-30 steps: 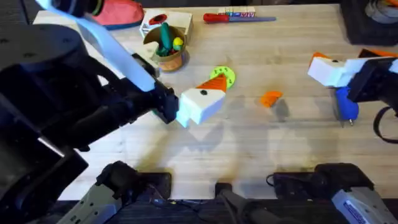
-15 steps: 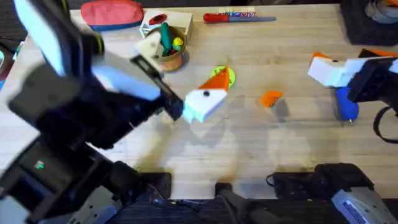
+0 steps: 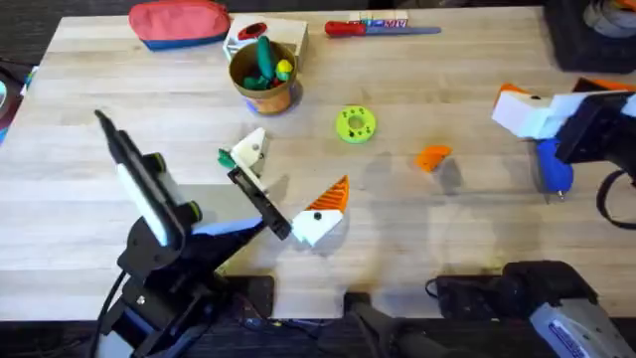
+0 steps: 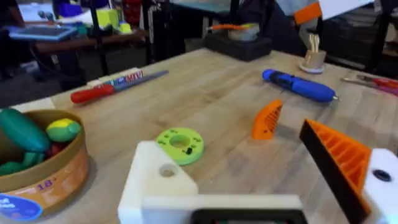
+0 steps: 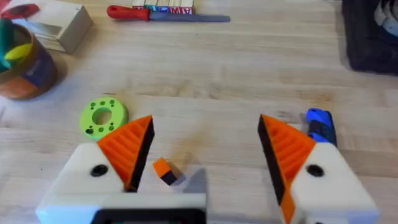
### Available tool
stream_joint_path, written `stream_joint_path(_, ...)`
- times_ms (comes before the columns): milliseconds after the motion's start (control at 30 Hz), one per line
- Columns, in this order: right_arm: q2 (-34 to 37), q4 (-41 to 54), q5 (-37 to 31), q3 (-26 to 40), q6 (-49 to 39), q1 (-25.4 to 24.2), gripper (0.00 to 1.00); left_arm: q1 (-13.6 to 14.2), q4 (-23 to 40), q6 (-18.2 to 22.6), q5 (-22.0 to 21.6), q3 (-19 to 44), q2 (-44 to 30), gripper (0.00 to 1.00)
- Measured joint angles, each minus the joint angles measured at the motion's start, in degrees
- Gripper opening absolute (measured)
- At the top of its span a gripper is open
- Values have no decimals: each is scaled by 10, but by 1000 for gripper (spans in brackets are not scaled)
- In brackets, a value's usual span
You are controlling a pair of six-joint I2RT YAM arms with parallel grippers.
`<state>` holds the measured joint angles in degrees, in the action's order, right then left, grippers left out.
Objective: Pick up the gripper from the table and insert it into the empty holder that is missing its gripper. Then pick up a screw, insert it into the mounting hole, and use the screwdriver to tighten it. Finally, clean up the table by picking up the vegetable and placing it into the bucket.
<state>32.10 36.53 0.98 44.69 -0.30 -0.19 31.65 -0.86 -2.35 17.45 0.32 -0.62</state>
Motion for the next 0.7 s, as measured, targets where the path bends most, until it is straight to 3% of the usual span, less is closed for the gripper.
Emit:
stream_joint_path(133,0,0,0,0,0,0,992,3,41,-3,10,0,-1,987)
stream_joint_path(700,0,0,0,0,0,0,992,3,41,-7,12,0,0,989)
